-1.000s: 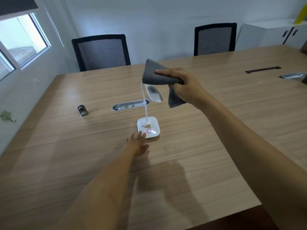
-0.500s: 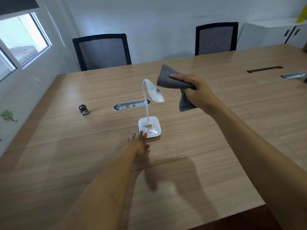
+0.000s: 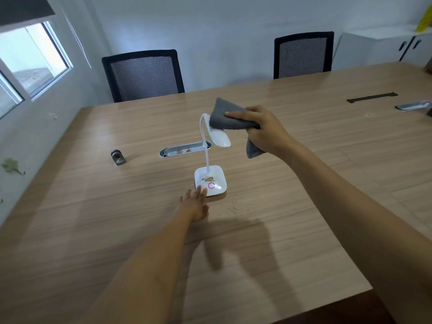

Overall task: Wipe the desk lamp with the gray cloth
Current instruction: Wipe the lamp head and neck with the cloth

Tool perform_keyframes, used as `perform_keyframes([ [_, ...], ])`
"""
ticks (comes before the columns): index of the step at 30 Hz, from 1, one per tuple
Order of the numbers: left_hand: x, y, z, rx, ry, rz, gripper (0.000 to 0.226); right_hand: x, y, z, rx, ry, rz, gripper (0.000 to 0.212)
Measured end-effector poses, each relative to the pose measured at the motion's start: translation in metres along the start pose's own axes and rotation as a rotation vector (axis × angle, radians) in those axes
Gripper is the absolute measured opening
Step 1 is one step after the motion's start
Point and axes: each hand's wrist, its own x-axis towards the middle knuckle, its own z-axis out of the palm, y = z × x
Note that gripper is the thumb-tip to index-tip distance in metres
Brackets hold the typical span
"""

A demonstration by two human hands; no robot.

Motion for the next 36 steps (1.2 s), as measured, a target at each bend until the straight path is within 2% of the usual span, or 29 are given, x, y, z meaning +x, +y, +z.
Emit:
perform_keyframes([
  [4, 0.001, 0.0, 0.0, -0.001, -0.004, 0.005, 0.066, -0.001, 0.008, 0.001, 0.034, 0.092, 0.107, 0.067],
  [7, 0.001, -0.001, 0.001, 0.002, 0.007, 0.008, 0.067, -0.001, 0.001, 0.004, 0.149, 0.154, 0.08, 0.065],
  [10, 0.002, -0.002, 0.001, 0.007, 0.008, 0.008, 0.067, -0.001, -0.008, 0.008, 0.234, 0.06, -0.033, 0.062],
  [13, 0.005, -0.004, 0.002, -0.003, 0.003, 0.013, 0.067, -0.001, -0.006, 0.015, 0.15, -0.036, -0.051, 0.066],
  [17, 0.006, -0.006, 0.003, 0.011, 0.005, 0.029, 0.067, 0.002, 0.002, 0.021, 0.131, -0.027, 0.045, 0.069],
  [22, 0.007, -0.005, 0.001, 0.03, -0.001, 0.025, 0.067, 0.0, 0.003, 0.014, 0.207, 0.043, 0.104, 0.06],
  [25, 0.008, -0.005, 0.0, 0.046, -0.008, 0.023, 0.067, -0.011, -0.001, 0.005, 0.326, -0.033, 0.031, 0.056],
  [30, 0.009, -0.004, -0.001, 0.047, -0.013, 0.008, 0.067, -0.035, 0.002, -0.008, 0.328, -0.163, -0.062, 0.055],
  [36, 0.007, -0.001, 0.001, 0.039, -0.004, -0.004, 0.069, -0.063, 0.022, -0.011, 0.575, -0.106, 0.079, 0.046],
])
